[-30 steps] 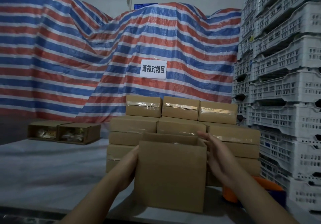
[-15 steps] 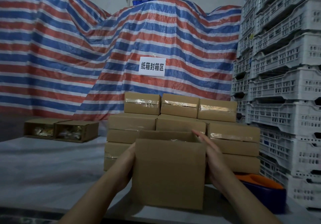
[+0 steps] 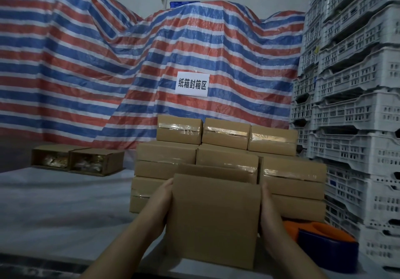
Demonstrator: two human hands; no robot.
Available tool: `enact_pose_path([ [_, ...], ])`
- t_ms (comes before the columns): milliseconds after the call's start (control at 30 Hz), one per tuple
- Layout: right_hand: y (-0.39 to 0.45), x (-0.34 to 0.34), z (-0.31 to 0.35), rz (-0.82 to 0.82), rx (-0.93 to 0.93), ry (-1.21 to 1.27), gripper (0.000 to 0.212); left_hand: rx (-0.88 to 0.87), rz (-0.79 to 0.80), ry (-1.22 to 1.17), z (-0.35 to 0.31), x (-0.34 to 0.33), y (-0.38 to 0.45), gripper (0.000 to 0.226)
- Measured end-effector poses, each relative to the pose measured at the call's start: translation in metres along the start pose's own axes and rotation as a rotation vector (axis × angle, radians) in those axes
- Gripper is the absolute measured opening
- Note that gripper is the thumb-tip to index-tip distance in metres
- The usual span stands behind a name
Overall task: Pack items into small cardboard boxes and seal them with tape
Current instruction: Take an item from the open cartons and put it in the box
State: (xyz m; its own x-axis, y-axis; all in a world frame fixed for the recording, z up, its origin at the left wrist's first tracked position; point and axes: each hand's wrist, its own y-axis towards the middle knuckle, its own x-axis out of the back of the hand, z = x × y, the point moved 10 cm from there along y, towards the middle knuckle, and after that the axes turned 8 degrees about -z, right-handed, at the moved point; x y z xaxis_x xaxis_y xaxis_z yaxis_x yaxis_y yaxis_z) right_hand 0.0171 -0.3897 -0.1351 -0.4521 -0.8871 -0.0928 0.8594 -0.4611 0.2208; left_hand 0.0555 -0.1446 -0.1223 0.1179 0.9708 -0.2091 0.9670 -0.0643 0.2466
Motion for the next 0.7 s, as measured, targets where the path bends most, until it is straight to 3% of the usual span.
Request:
enact_pose_path([
  [167, 0.003, 0.003, 0.006, 0.070, 0.014, -0.023, 0.080, 0.006, -0.066, -0.007, 0.002, 0.002, -0.005, 0.037],
  [333, 0.000, 0.000, 0.009, 0.169, 0.026, -0.127, 0.108, -0.040, 0.090, 0.036, -0.004, 0.004, -0.005, 0.067],
  [400, 0.000, -0.002, 0.012, 0.196, 0.030, -0.115, 0.092, -0.045, 0.105, 0.111, -0.006, 0.005, -0.006, 0.055],
  [500, -0.002, -0.008, 0.021, 0.226, 0.091, -0.169, 0.032, -0.042, 0.020, 0.240, -0.008, 0.005, -0.003, 0.027],
  [700, -0.001, -0.005, 0.016, 0.133, 0.043, -0.041, 0.010, -0.034, -0.043, 0.073, -0.009, 0.001, -0.005, 0.026],
])
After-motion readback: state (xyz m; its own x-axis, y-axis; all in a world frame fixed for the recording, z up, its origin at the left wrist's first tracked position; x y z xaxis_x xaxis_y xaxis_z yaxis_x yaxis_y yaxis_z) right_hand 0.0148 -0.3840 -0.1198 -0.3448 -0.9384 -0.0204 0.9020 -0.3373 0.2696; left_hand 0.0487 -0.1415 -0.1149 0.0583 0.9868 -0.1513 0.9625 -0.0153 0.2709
